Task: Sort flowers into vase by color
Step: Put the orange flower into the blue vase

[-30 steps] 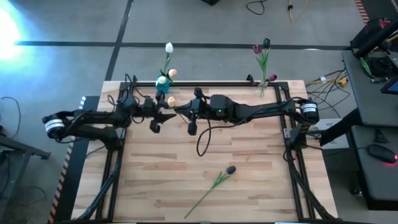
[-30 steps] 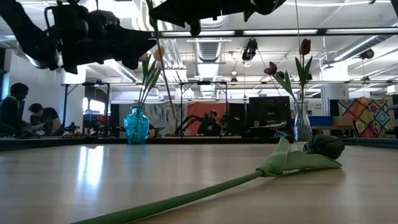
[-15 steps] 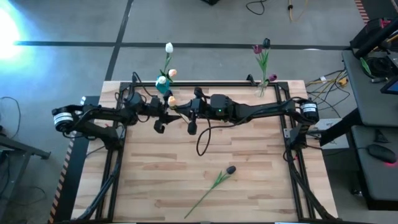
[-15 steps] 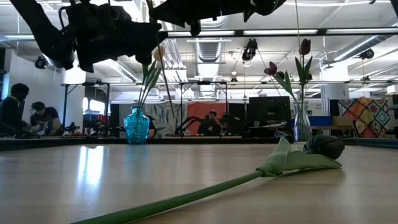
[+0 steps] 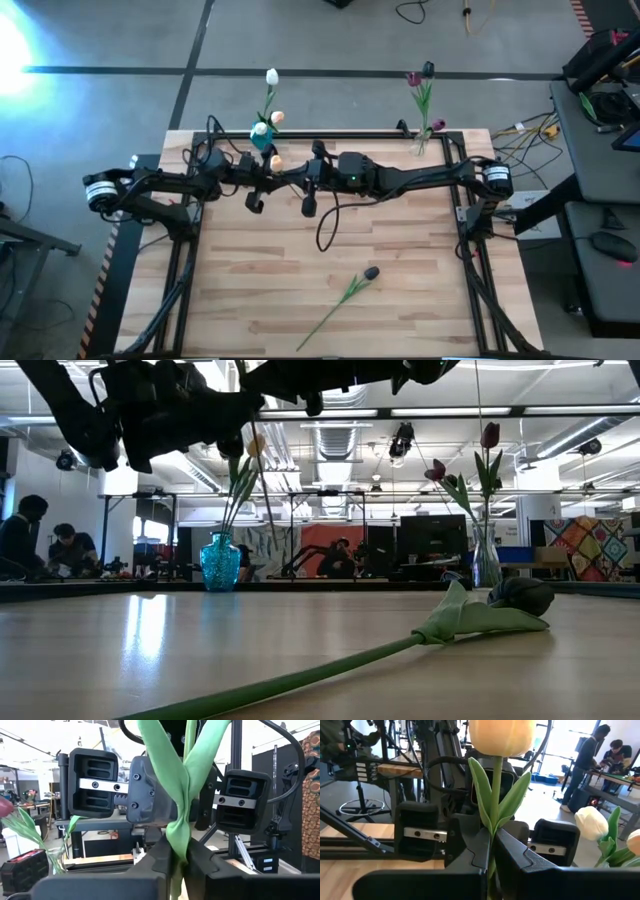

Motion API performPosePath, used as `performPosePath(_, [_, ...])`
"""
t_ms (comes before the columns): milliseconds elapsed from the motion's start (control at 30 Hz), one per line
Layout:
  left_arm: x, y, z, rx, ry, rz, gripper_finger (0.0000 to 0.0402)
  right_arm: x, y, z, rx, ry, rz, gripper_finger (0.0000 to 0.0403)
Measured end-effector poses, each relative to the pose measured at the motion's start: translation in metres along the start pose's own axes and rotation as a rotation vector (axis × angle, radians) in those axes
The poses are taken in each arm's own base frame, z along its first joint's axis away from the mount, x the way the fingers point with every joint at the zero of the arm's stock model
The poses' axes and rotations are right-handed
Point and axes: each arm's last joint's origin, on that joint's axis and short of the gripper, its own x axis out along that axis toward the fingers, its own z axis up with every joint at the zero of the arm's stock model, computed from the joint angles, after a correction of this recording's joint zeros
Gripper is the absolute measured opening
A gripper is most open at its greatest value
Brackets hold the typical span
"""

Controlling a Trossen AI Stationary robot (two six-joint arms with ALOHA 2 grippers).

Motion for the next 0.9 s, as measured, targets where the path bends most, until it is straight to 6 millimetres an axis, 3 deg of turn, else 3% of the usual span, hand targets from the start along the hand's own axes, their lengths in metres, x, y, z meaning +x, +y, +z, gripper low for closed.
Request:
performPosePath(200, [0.0, 0.001, 0.0, 0.009, -0.002, 0.019, 0.0007, 0.0, -0.001, 0.0, -0.01, 0.004, -0.025, 0.0024])
performPosePath(700, [-0.005, 0.005, -0.003, 0.085, 0.073, 0.055, 0.0001, -0.012, -0.005, 0.014, -0.027, 0.035, -0.085, 0.0186])
performPosePath(800, [-0.01, 0.007, 0.004, 0.108, 0.057, 0.076, 0.0001, -0.021, -0.006, 0.025, -0.031, 0.041, -0.083, 0.0195])
performPosePath(900, [-0.016, 0.008, 0.018, 0.15, 0.016, 0.101, 0.0, -0.027, -0.006, 0.029, -0.043, 0.066, -0.078, 0.018])
